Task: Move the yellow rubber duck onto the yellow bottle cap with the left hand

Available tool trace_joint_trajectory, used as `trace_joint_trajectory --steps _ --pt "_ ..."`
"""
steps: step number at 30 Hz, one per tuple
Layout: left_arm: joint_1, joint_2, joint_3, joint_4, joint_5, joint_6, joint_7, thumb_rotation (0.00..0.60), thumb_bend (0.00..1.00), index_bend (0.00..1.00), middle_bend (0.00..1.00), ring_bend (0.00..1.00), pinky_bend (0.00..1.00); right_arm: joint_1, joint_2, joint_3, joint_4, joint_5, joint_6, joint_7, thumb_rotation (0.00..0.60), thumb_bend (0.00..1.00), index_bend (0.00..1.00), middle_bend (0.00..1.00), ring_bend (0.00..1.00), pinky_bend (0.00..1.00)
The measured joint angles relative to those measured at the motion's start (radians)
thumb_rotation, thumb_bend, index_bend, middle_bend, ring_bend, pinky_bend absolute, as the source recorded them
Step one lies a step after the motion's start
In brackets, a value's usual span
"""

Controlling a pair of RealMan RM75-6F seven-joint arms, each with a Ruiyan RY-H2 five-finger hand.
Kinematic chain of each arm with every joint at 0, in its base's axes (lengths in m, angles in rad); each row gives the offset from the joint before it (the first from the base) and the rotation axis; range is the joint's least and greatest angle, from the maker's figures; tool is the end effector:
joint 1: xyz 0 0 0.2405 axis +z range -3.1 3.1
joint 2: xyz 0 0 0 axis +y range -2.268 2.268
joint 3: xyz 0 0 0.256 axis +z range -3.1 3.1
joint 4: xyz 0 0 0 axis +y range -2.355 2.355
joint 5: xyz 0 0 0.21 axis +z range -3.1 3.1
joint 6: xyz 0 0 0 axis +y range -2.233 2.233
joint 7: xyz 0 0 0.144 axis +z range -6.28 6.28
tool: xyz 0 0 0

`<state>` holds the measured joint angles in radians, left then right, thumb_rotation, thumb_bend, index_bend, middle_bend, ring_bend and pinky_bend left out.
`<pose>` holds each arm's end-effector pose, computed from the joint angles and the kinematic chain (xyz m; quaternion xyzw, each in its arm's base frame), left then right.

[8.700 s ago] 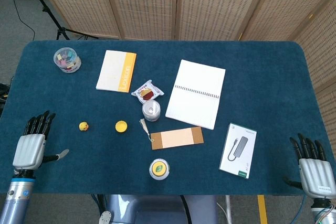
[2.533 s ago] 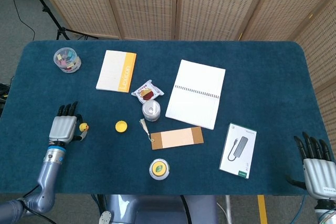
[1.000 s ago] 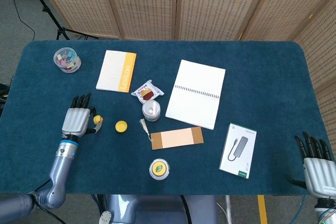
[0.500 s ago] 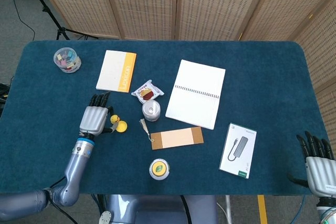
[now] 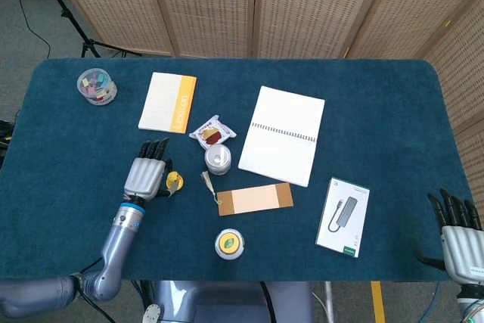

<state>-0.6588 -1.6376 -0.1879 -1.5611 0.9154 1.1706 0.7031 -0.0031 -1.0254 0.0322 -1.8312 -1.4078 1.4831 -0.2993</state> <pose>-0.1615 0.3183 -0.0226 -0.7050 -0.3769 -0.3104 0.5144 -0.3018 -0.1477 0.1702 0.5945 -0.3903 0.2827 0.6437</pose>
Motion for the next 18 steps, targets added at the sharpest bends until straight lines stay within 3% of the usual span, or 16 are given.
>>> trace_joint_trajectory --steps 18 --pt "-0.008 -0.016 0.016 0.011 -0.018 0.009 0.018 0.411 0.31 0.54 0.00 0.00 0.00 -0.002 0.002 0.002 0.000 -0.002 0.008 0.008 0.600 0.00 0.00 0.00 0.00 0.00"
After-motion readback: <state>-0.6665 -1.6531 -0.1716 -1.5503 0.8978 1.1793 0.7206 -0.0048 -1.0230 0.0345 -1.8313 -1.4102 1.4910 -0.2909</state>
